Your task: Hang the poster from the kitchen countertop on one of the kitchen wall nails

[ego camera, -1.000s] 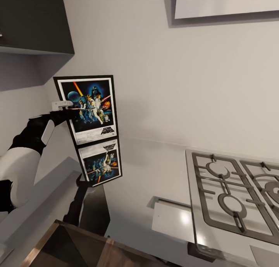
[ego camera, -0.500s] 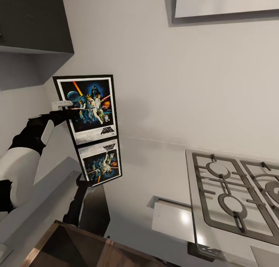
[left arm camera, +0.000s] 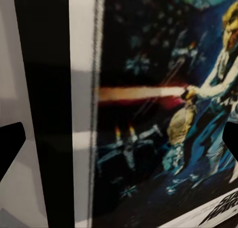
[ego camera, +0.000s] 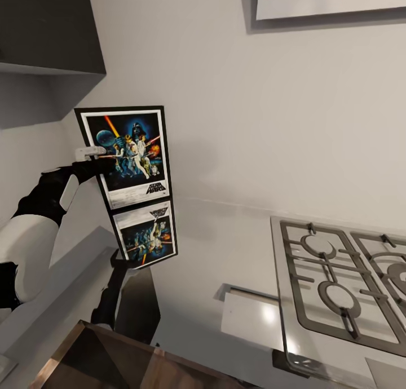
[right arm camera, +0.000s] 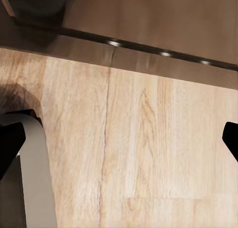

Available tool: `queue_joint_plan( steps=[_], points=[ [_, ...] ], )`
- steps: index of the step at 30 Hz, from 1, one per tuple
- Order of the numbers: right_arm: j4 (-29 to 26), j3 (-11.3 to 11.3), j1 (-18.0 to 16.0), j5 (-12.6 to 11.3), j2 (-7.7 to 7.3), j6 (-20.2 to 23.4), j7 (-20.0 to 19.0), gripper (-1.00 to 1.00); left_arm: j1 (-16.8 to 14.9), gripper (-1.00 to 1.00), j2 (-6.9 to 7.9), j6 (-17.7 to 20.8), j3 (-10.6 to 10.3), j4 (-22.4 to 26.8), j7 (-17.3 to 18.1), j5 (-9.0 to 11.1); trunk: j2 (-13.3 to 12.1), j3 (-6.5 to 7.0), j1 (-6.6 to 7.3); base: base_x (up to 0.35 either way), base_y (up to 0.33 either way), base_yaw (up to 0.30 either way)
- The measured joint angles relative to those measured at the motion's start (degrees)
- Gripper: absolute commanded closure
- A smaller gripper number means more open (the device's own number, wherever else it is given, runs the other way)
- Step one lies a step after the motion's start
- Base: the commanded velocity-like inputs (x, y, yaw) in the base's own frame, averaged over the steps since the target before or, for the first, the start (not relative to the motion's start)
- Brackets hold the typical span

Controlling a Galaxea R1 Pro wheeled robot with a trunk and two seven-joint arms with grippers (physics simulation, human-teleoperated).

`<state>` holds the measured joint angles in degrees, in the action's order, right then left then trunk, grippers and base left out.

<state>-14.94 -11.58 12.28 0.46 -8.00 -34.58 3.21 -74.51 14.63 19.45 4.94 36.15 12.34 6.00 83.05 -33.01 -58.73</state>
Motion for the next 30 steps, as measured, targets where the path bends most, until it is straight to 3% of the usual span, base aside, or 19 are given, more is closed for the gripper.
queue_joint_plan(
  steps=[9,30],
  points=[
    [0.0,0.0,0.0,0.0,0.0,0.0,0.0,-1.0,0.0,-1.0,-0.02,0.0,0.0,0.0,2.6,-0.2,0.0,-0.22,0.0,0.0,0.0,0.0],
    [0.0,0.0,0.0,0.0,0.0,0.0,0.0,-1.0,0.0,-1.0,0.06,0.0,0.0,0.0,3.0,-0.1,0.0,-0.75,0.0,0.0,0.0,0.0]
  ],
)
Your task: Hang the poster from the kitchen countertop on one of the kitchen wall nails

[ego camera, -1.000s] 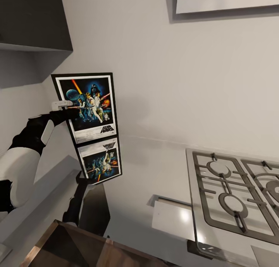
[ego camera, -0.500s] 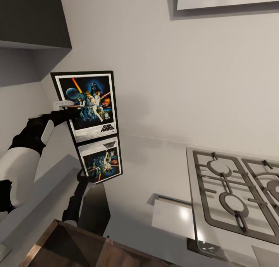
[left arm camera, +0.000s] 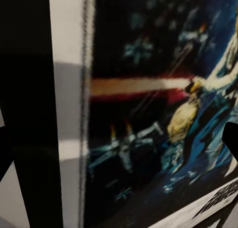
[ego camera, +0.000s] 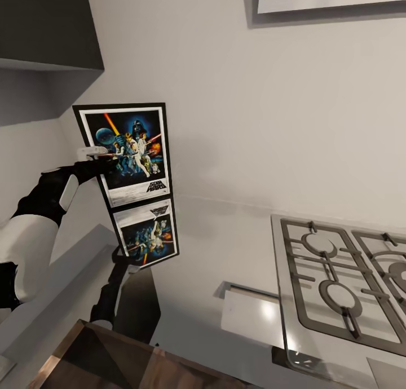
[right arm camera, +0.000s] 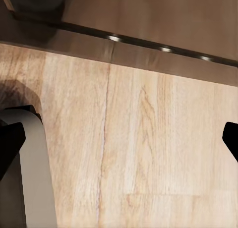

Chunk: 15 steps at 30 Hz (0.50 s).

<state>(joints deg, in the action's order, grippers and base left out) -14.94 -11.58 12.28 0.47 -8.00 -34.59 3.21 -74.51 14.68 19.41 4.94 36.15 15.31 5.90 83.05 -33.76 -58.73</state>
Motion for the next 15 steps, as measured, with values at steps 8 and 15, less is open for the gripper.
queue_joint_plan(
  steps=[8,15],
  points=[
    [0.0,0.0,0.0,0.0,0.0,0.0,0.0,-1.0,0.0,-1.0,1.17,0.0,0.0,-0.2,4.7,-0.1,0.0,0.0,0.0,0.0,0.0,0.0],
    [0.0,0.0,0.0,0.0,0.0,0.0,0.0,-1.0,0.0,-1.0,2.58,0.0,0.0,-0.4,6.0,-0.2,0.0,0.0,0.0,0.0,0.0,0.0]
  ],
)
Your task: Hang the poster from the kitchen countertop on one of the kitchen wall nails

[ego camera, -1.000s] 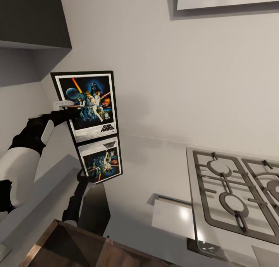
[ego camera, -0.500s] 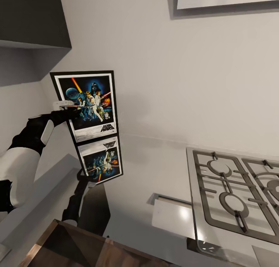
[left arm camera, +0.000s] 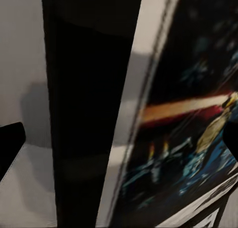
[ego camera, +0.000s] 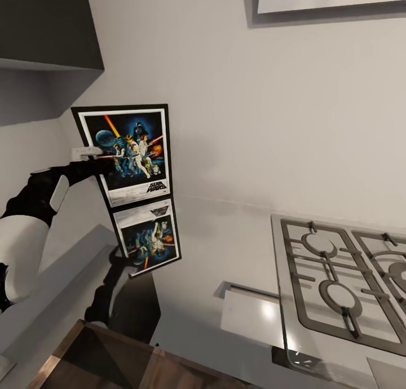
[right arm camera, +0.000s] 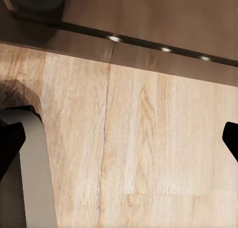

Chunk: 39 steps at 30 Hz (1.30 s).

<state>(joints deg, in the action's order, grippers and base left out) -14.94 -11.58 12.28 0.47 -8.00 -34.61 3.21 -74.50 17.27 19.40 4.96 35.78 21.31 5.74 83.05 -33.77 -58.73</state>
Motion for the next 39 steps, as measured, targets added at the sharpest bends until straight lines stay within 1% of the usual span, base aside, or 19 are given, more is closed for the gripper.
queue_joint_plan(
  steps=[6,7,9,10,12,14,15,17,18,19,27,32,37,38,39],
  points=[
    [0.0,0.0,0.0,0.0,0.0,0.0,0.0,-1.0,0.0,-1.0,0.98,0.0,0.0,-0.1,0.3,0.0,0.0,0.0,0.0,0.0,0.0,0.0],
    [0.0,0.0,0.0,0.0,0.0,0.0,0.0,-1.0,0.0,-1.0,1.47,0.0,0.0,-0.1,0.7,0.0,0.0,0.0,0.0,0.0,0.0,0.0],
    [0.0,0.0,0.0,0.0,0.0,0.0,0.0,-1.0,0.0,-1.0,1.91,0.0,0.0,-0.2,1.6,0.0,0.0,0.0,0.0,0.0,0.0,0.0],
    [0.0,0.0,0.0,0.0,0.0,0.0,0.0,-1.0,0.0,-1.0,2.19,0.0,0.0,-0.2,2.8,-0.1,0.0,0.0,0.0,0.0,0.0,0.0],
    [0.0,0.0,0.0,0.0,0.0,0.0,0.0,-1.0,0.0,-1.0,2.37,0.0,-0.1,-0.2,3.7,-0.3,0.0,0.0,0.0,0.0,0.0,0.0],
    [0.0,0.0,0.0,0.0,0.0,0.0,0.0,-1.0,0.0,-1.0,2.49,0.1,-0.1,-0.2,4.2,-0.9,0.0,0.0,0.0,0.0,0.0,0.0],
    [0.0,0.0,0.0,0.0,0.0,0.0,0.0,-1.0,0.0,-1.0,2.57,0.1,-0.1,-0.2,4.7,-1.7,0.0,0.0,0.0,0.0,0.0,0.0],
    [0.0,0.0,0.0,0.0,0.0,0.0,0.0,-1.0,0.0,-1.0,2.6,0.1,-0.1,-0.3,5.3,-2.3,0.0,0.0,0.0,0.0,0.0,0.0],
    [0.0,0.0,0.0,0.0,0.0,0.0,0.0,-1.0,0.0,-1.0,2.61,0.2,-0.1,-0.3,6.2,-2.8,0.0,0.0,0.0,0.0,0.0,0.0],
    [0.0,0.0,0.0,0.0,0.0,0.0,0.0,-1.0,0.0,-1.0,2.61,0.2,-0.1,-0.3,6.5,-3.0,0.0,0.0,0.0,0.0,0.0,0.0],
    [0.0,0.0,0.0,0.0,0.0,0.0,0.0,-1.0,0.0,-1.0,2.6,0.4,-0.3,-0.4,8.5,-3.4,0.0,0.0,0.0,0.0,0.0,0.0],
    [0.0,0.0,0.0,0.0,0.0,0.0,0.0,-1.0,0.0,-1.0,2.55,0.5,-0.5,-0.4,9.1,-3.4,0.0,0.0,0.0,0.0,0.0,0.0],
    [0.0,0.0,0.0,0.0,0.0,0.0,0.0,-1.0,0.0,-1.0,2.53,0.6,-1.7,-0.4,9.3,-3.4,0.0,0.0,0.0,0.0,0.0,0.0],
    [0.0,0.0,0.0,0.0,0.0,0.0,0.0,-1.0,0.0,1.0,2.53,0.6,-2.0,-0.4,9.3,-3.4,0.0,0.0,0.0,0.0,0.0,0.0],
    [0.0,0.0,0.0,0.0,0.0,0.0,0.0,-1.0,0.0,1.0,2.53,0.6,-2.3,-0.4,9.3,-3.4,0.0,0.0,0.0,0.0,0.0,0.0]
  ],
)
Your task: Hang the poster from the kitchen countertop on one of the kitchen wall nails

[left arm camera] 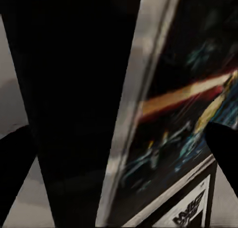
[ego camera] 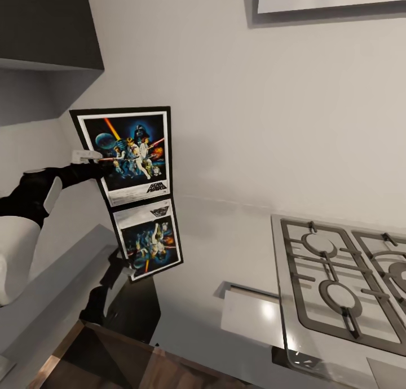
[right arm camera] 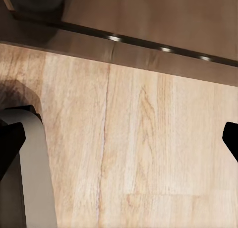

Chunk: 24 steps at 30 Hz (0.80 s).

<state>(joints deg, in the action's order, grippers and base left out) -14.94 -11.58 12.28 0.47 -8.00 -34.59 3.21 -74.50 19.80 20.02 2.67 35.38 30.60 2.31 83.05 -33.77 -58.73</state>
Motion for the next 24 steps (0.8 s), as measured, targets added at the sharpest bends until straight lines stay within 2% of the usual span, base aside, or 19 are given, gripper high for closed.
queue_joint_plan(
  steps=[4,8,13,24],
  points=[
    [0.0,0.0,0.0,0.0,0.0,0.0,0.0,-1.0,0.0,1.0,0.0,0.1,-0.3,0.1,0.1,0.6,0.0,0.01,0.0,0.0,0.0,0.0],
    [0.0,0.0,0.0,0.0,0.0,0.0,0.0,-1.0,0.0,1.0,0.07,0.0,-0.4,0.2,0.2,0.2,0.0,0.0,0.0,0.0,0.0,0.0],
    [0.0,0.0,0.0,0.0,0.0,0.0,0.0,-1.0,0.0,1.0,0.12,-0.2,-0.2,0.7,3.6,-0.1,0.0,0.0,0.0,0.0,0.0,0.0],
    [0.0,0.0,0.0,0.0,0.0,0.0,0.0,-1.0,0.0,1.0,0.18,-0.4,-0.1,0.6,4.4,-0.1,0.0,0.0,0.0,-0.018,0.0,0.0]
  ],
)
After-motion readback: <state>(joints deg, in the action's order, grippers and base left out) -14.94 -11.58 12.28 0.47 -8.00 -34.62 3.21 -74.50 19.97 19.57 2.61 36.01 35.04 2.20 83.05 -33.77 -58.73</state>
